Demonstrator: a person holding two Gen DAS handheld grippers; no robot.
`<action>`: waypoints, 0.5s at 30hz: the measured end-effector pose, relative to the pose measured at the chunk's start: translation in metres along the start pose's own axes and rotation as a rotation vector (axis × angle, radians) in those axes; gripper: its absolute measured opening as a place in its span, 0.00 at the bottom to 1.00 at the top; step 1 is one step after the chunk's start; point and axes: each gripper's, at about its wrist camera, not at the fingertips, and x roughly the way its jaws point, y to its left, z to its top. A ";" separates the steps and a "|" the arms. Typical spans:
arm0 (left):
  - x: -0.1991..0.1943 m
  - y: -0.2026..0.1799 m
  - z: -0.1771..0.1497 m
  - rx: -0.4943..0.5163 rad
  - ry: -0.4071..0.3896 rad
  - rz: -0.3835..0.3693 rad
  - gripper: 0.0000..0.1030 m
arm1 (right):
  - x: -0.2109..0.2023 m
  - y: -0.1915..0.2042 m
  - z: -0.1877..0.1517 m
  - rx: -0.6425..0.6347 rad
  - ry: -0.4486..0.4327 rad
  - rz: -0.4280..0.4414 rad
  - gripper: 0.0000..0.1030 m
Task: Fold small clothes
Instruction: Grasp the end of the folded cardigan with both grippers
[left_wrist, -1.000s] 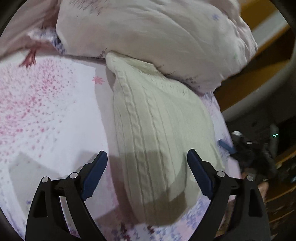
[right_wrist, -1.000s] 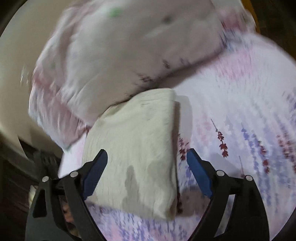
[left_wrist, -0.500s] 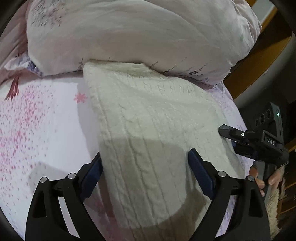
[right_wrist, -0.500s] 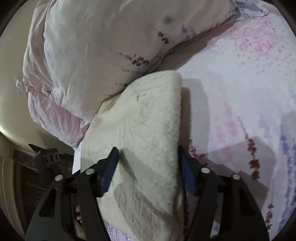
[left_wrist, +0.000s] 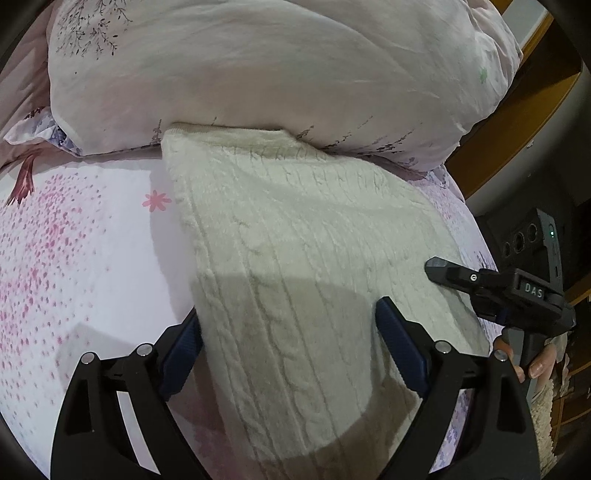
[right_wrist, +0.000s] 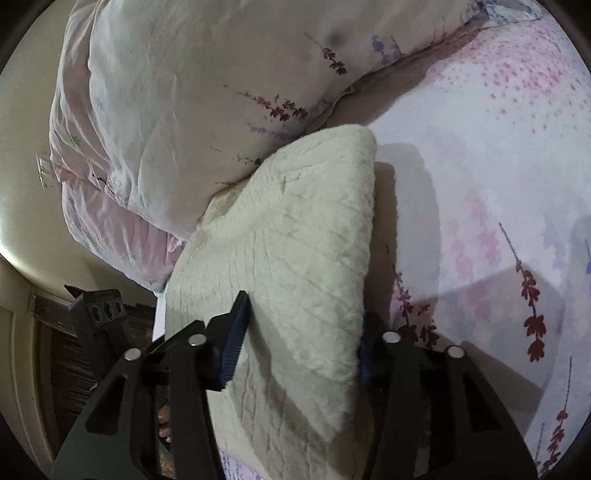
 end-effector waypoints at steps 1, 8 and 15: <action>-0.001 0.001 0.000 -0.003 -0.001 -0.004 0.81 | 0.001 -0.001 0.000 0.005 0.006 0.009 0.37; -0.021 0.007 -0.002 -0.037 -0.043 -0.089 0.41 | -0.009 0.015 -0.009 -0.043 -0.052 0.027 0.27; -0.081 0.017 -0.020 -0.013 -0.101 -0.142 0.38 | -0.025 0.078 -0.034 -0.194 -0.093 0.074 0.26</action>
